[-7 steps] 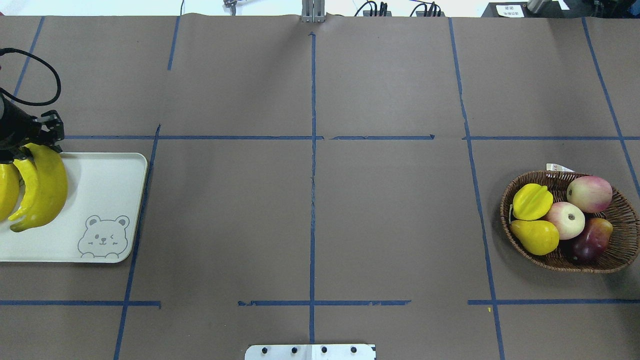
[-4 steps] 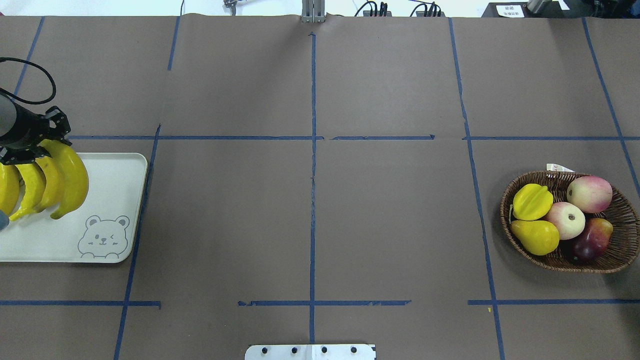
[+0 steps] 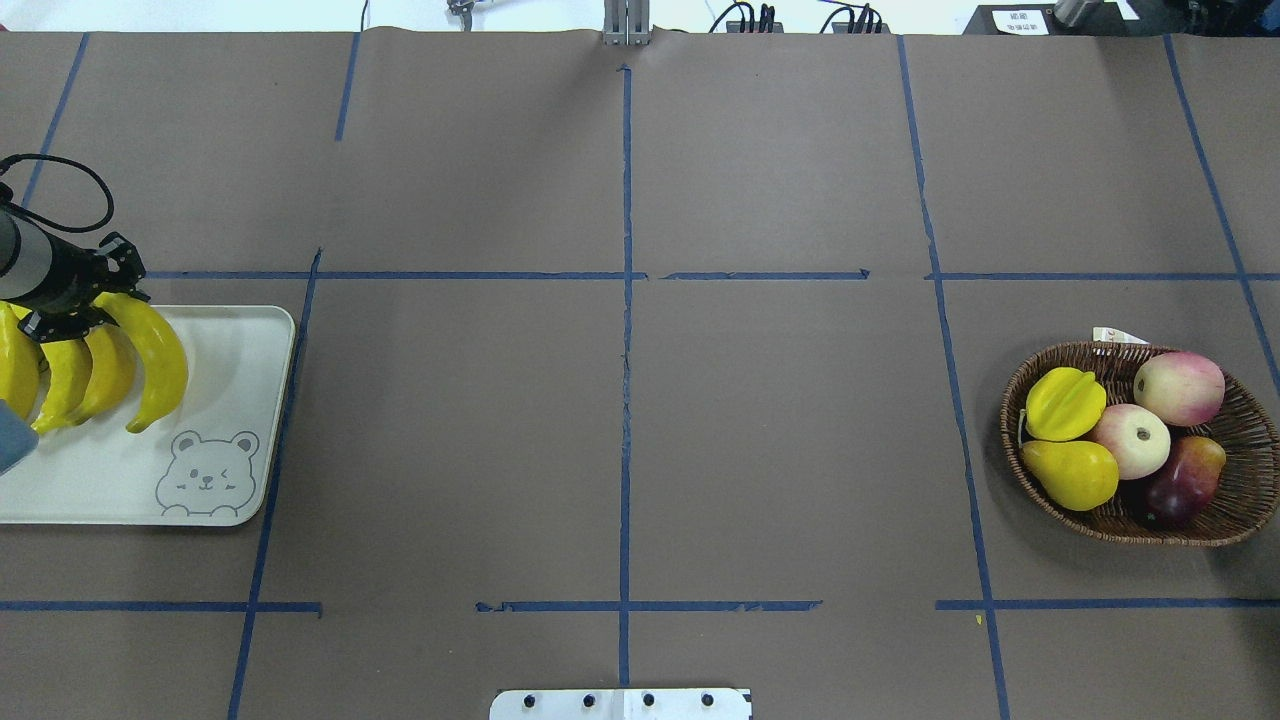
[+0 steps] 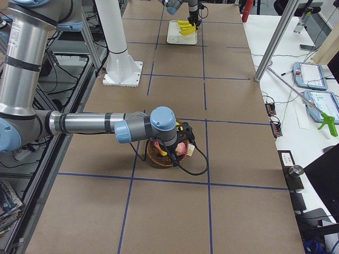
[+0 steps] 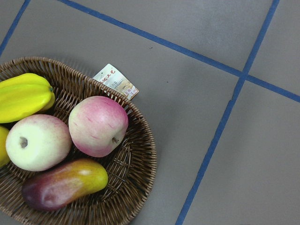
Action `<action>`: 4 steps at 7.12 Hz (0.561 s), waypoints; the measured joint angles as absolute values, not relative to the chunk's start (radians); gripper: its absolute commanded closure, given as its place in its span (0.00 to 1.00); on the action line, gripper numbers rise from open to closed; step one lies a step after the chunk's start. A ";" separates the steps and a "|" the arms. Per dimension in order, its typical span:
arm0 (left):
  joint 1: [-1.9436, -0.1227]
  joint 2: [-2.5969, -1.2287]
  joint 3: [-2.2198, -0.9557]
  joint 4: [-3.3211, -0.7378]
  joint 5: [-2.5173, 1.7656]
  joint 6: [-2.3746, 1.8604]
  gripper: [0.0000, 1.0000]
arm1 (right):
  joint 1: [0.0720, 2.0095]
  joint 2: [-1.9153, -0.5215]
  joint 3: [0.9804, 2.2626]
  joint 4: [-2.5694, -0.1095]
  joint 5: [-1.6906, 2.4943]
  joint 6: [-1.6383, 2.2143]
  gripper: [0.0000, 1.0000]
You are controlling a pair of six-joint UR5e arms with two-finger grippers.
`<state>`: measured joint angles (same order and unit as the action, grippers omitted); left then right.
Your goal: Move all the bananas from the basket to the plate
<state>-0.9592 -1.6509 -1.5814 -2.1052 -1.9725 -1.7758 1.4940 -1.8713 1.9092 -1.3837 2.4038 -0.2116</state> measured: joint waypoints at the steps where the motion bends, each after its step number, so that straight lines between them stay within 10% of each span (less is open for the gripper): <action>1: -0.958 -1.661 -1.551 -2.141 -1.972 -1.795 0.00 | 1.494 -1.871 1.910 -1.384 2.404 -0.212 0.00; 4: -0.988 -1.670 -1.553 -2.155 -2.016 -1.731 0.00 | 1.494 -1.872 1.912 -1.384 2.404 -0.211 0.00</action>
